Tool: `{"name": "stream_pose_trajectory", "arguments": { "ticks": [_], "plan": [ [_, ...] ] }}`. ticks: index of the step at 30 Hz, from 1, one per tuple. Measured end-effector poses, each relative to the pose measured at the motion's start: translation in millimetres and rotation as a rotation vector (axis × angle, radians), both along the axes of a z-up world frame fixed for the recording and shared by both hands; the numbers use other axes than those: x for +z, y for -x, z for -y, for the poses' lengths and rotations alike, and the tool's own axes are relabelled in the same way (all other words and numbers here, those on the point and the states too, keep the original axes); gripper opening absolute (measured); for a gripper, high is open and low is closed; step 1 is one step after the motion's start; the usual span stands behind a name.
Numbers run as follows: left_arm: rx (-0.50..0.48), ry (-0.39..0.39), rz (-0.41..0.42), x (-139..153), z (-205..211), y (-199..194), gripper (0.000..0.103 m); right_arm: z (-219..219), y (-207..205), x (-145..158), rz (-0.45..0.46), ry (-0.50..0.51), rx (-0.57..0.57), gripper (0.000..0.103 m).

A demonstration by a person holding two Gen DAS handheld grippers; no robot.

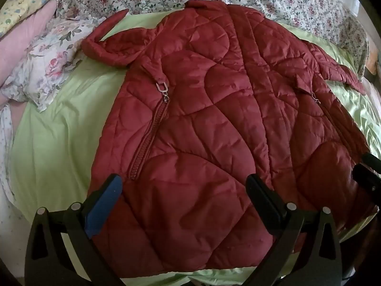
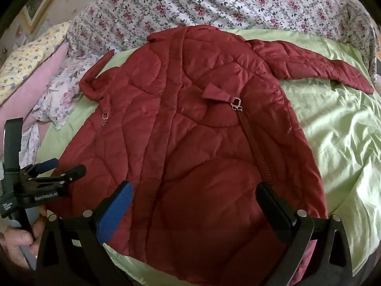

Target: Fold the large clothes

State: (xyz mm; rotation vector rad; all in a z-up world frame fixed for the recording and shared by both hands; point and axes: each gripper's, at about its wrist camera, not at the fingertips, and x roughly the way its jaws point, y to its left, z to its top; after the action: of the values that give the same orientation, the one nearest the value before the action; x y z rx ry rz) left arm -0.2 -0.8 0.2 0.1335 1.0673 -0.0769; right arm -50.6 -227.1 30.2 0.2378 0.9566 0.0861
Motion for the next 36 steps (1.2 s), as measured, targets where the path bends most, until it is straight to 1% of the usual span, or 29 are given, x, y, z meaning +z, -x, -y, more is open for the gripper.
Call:
{"name": "stream_pose_trajectory", "arguments": {
  "ticks": [10,19,23,26,27,33,34,35,36],
  "plan": [
    [0.0,-0.006,0.013,3,1,1,0.103,3,1,3,0.014,-0.018,0.0,0.103],
    [-0.002,-0.008,0.007,3,1,2,0.103,3,0,7,0.016,-0.016,0.002,0.103],
    [-0.003,-0.01,0.018,3,1,1,0.103,3,0,8,0.023,-0.016,-0.001,0.103],
    [-0.004,-0.002,0.009,3,1,0,0.103,4,0,9,0.045,-0.032,-0.001,0.103],
    [-0.006,0.016,-0.018,2,0,-2,0.103,4,-1,9,0.039,-0.031,-0.001,0.103],
    [-0.008,0.026,-0.035,-3,1,-8,0.103,3,-6,8,-0.035,0.011,-0.013,0.103],
    [-0.008,0.032,-0.04,-4,2,-9,0.103,4,-6,8,-0.032,0.012,-0.014,0.103],
    [-0.011,0.053,-0.061,-6,2,-10,0.103,4,-6,8,-0.023,0.015,-0.016,0.103],
    [-0.012,0.054,-0.062,-7,2,-10,0.103,5,-6,8,-0.012,0.01,-0.018,0.103]
  ]
}}
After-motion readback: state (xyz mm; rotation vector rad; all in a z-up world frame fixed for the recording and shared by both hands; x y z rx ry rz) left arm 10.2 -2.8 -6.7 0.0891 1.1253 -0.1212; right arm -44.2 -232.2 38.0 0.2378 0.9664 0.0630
